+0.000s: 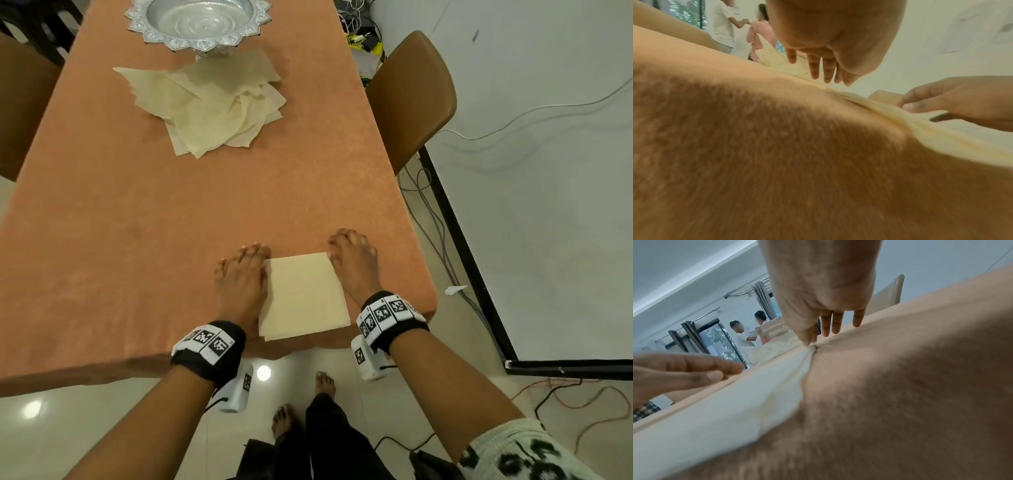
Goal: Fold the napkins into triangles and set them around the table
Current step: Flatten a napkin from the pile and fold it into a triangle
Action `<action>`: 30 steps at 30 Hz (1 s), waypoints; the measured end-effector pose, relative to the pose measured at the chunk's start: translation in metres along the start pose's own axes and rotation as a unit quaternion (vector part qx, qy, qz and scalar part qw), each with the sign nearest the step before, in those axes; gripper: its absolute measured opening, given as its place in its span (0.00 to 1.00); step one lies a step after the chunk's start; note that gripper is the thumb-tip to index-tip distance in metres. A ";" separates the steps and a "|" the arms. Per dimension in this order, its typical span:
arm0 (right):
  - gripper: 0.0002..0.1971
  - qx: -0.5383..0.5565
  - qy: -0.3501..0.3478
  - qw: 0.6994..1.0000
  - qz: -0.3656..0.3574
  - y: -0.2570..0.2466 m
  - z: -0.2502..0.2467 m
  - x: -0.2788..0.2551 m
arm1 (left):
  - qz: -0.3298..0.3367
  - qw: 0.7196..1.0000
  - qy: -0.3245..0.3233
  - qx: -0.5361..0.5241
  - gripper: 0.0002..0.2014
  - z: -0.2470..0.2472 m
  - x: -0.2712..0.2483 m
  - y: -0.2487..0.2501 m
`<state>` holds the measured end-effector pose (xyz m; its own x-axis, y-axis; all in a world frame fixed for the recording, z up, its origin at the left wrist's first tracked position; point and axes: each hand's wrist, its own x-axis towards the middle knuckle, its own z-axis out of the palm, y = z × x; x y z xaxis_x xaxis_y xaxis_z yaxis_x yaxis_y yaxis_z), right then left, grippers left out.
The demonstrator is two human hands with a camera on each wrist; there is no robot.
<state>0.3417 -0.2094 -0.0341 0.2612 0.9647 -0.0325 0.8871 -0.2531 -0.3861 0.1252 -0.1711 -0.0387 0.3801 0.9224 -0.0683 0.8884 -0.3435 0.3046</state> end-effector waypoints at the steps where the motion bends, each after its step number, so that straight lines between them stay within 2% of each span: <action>1: 0.13 -0.002 0.001 1.000 0.002 -0.001 -0.001 0.005 | -0.021 1.000 0.018 0.005 0.18 -0.005 0.006 -0.002; 4: 0.09 -0.006 0.000 1.000 0.003 -0.003 -0.001 0.013 | -0.078 0.997 0.029 0.002 0.08 -0.013 0.020 -0.005; 7: 0.08 -0.008 0.006 1.000 0.004 -0.002 0.000 0.015 | -0.082 0.996 0.028 0.011 0.04 -0.014 0.029 -0.004; 10: 0.09 -0.019 0.004 1.000 0.000 -0.005 0.000 0.018 | -0.074 0.997 0.030 0.022 0.04 -0.013 0.034 -0.003; 12: 0.09 -0.025 0.016 1.000 -0.004 -0.008 -0.002 0.019 | -0.077 0.996 0.041 0.016 0.06 -0.014 0.032 -0.002; 14: 0.10 -0.017 0.060 0.998 -0.017 -0.013 -0.004 0.011 | -0.076 0.994 0.074 -0.014 0.10 -0.014 0.022 -0.001; 16: 0.13 0.009 0.079 0.996 -0.040 -0.020 -0.002 -0.005 | -0.054 0.993 0.093 -0.054 0.15 -0.011 0.004 0.003; 18: 0.18 0.021 0.033 0.997 -0.064 -0.033 0.005 -0.027 | -0.013 0.996 0.060 -0.061 0.23 0.000 -0.017 0.014; 20: 0.23 -0.014 -0.042 0.996 -0.083 -0.043 0.019 -0.043 | 0.010 0.999 -0.001 -0.038 0.30 0.016 -0.031 0.024; 22: 0.28 -0.062 -0.097 0.990 -0.084 -0.041 0.032 -0.051 | 0.007 0.999 -0.031 -0.018 0.30 0.030 -0.036 0.026; 25: 0.33 -0.089 -0.083 0.992 -0.040 -0.016 0.033 -0.053 | -0.004 0.999 -0.035 -0.006 0.30 0.033 -0.036 0.024; 28: 0.30 -0.090 -0.063 0.993 0.036 0.002 0.019 -0.048 | 0.000 1.000 -0.029 -0.013 0.30 0.032 -0.036 0.024; 30: 0.29 -0.074 -0.045 0.996 0.023 -0.005 0.012 -0.040 | -0.004 0.999 -0.031 -0.014 0.30 0.033 -0.036 0.024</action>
<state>0.3224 -0.2463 -0.0415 0.2744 0.9525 -0.1318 0.9230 -0.2994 -0.2416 0.1415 -0.2187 -0.0607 0.3898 0.9117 -0.1296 0.8839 -0.3310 0.3305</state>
